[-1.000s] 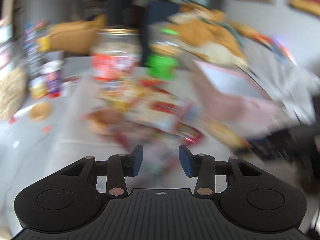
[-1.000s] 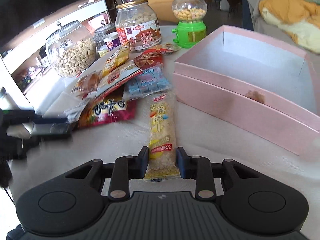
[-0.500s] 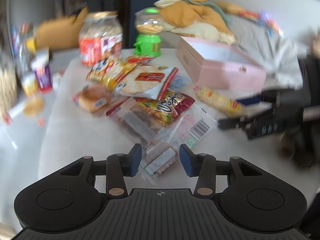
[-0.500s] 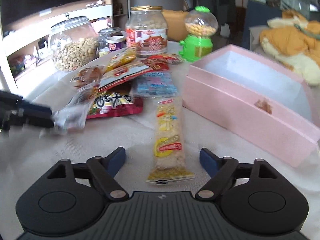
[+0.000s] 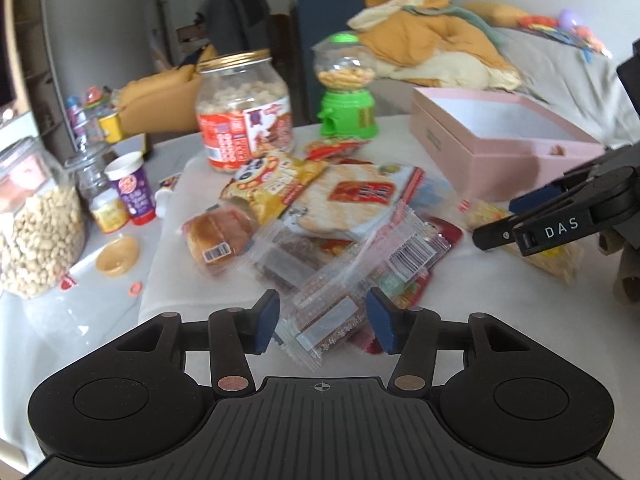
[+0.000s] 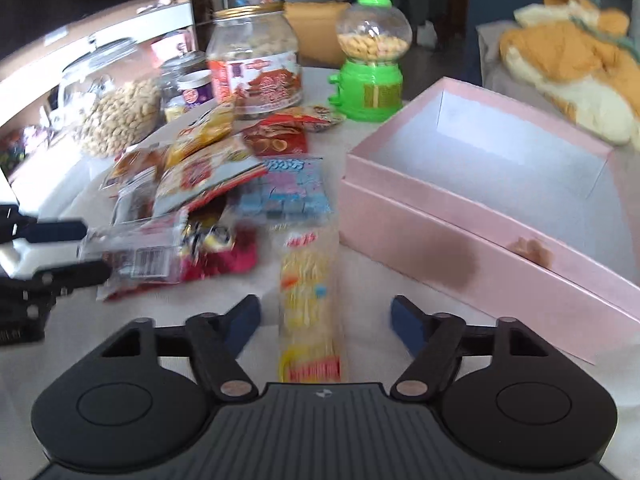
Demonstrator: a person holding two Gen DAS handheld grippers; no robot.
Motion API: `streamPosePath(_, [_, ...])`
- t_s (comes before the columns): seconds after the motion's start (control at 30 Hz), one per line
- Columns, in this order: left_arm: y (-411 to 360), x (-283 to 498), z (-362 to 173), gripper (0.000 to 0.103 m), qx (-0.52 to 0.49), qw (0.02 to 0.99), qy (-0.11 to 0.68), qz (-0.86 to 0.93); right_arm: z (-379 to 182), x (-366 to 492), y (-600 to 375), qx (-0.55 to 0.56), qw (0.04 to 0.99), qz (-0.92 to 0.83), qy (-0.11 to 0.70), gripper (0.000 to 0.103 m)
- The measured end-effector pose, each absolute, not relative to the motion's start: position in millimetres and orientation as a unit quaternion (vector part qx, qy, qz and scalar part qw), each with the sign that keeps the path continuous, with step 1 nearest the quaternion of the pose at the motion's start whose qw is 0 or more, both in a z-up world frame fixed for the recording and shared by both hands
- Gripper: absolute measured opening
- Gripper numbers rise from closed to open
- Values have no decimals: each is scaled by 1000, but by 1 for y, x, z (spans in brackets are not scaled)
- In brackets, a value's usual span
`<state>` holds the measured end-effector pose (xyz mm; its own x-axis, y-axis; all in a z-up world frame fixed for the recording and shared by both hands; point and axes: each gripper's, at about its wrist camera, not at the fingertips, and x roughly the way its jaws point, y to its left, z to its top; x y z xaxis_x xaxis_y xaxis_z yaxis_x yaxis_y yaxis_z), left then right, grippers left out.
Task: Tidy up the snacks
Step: 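Carry the yellow snack bar into the pink box and open the right gripper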
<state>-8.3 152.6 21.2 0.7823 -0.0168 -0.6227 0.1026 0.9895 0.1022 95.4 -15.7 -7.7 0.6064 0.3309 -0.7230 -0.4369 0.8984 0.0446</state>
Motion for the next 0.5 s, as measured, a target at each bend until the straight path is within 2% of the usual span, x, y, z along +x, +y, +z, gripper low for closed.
streamPosePath(0.07, [154, -5, 22, 56, 56, 941, 332, -35, -7, 97, -14, -69, 895, 210, 388, 59])
streamPosePath(0.13, [152, -3, 20, 60, 56, 935, 347, -51, -8, 94, -14, -74, 896, 211, 385, 58])
streamPosePath(0.2, [148, -1, 12, 57, 65, 923, 372, -78, -8, 87, -15, -85, 896, 215, 380, 54])
streamPosePath(0.23, [146, -3, 12, 56, 74, 923, 367, -85, -8, 83, -15, -91, 895, 220, 378, 49])
streamPosePath(0.3, [148, -2, 14, 53, 65, 921, 373, -96, -5, 77, -15, -100, 890, 234, 379, 39])
streamPosePath(0.33, [150, -1, 16, 45, 53, 920, 376, -100, -4, 75, -14, -102, 887, 239, 382, 31])
streamPosePath(0.5, [142, -10, 27, 28, 12, 923, 362, -127, 2, 72, -17, -92, 875, 249, 405, 28])
